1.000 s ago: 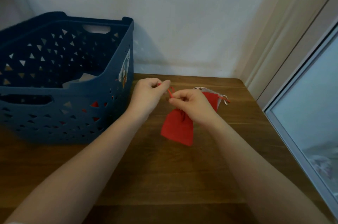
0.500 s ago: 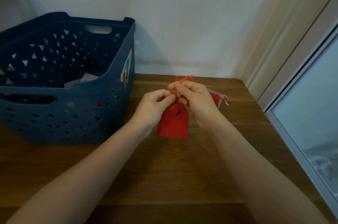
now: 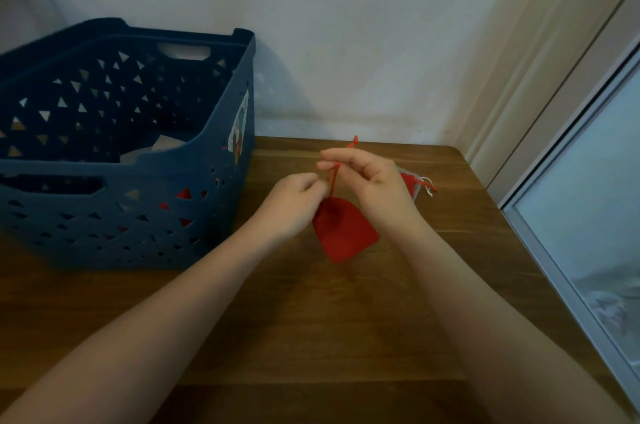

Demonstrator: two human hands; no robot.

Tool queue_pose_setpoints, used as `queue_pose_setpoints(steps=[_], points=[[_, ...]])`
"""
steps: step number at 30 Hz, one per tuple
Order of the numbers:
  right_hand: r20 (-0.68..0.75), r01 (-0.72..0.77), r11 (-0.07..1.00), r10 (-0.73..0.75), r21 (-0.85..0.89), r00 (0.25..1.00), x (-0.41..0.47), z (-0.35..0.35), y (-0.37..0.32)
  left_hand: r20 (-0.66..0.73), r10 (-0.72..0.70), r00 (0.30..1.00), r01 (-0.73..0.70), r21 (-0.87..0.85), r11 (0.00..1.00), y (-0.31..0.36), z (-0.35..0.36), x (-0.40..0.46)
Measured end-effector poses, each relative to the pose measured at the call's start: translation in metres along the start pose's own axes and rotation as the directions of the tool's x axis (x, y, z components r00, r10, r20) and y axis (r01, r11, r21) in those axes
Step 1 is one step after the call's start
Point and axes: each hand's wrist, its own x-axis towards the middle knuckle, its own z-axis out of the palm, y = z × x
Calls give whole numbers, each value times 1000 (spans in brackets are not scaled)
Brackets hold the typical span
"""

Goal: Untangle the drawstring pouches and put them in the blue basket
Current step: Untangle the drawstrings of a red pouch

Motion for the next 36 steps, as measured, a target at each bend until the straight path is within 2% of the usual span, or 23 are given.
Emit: queue_pose_setpoints(steps=[4, 7, 13, 16, 19, 22, 25, 27, 30, 32, 36], points=[[201, 30, 996, -13, -81, 980, 0, 4, -6, 108, 155, 982, -177, 233, 956, 2, 2, 0], [302, 78, 987, -31, -144, 953, -2, 6, -8, 128, 180, 975, -205, 215, 955, 1, 1, -1], [217, 14, 948, 59, -319, 974, -5, 2, 4, 153, 70, 986, -84, 90, 992, -10, -4, 1], [235, 106, 844, 25, -526, 972, -3, -4, 6, 139, 41, 990, -53, 85, 995, -13, -7, 3], [169, 135, 756, -33, -641, 985, -3, -6, 7, 80, 1, 997, -7, 74, 997, -15, -6, 2], [90, 185, 778, -164, -600, 982, -5, -7, 10, 61, -97, 993, 103, -102, 989, -15, -5, 1], [201, 371, 738, -312, -564, 928, -9, -10, 14, 132, -167, 977, 197, -267, 943, -16, -8, 2], [281, 445, 717, -345, -536, 896, -11, -13, 15, 201, -173, 964, 236, -352, 906, -18, -12, 0], [355, 392, 801, -241, -453, 903, -10, -17, 13, 287, -155, 945, 265, -399, 878, -20, -14, -2], [379, 310, 866, -155, -392, 912, -11, -18, 12, 290, -144, 946, 255, -394, 883, -20, -15, -3], [253, 175, 890, -70, -421, 965, -12, -12, 14, 255, -119, 960, 209, -365, 907, -21, -17, -3]])
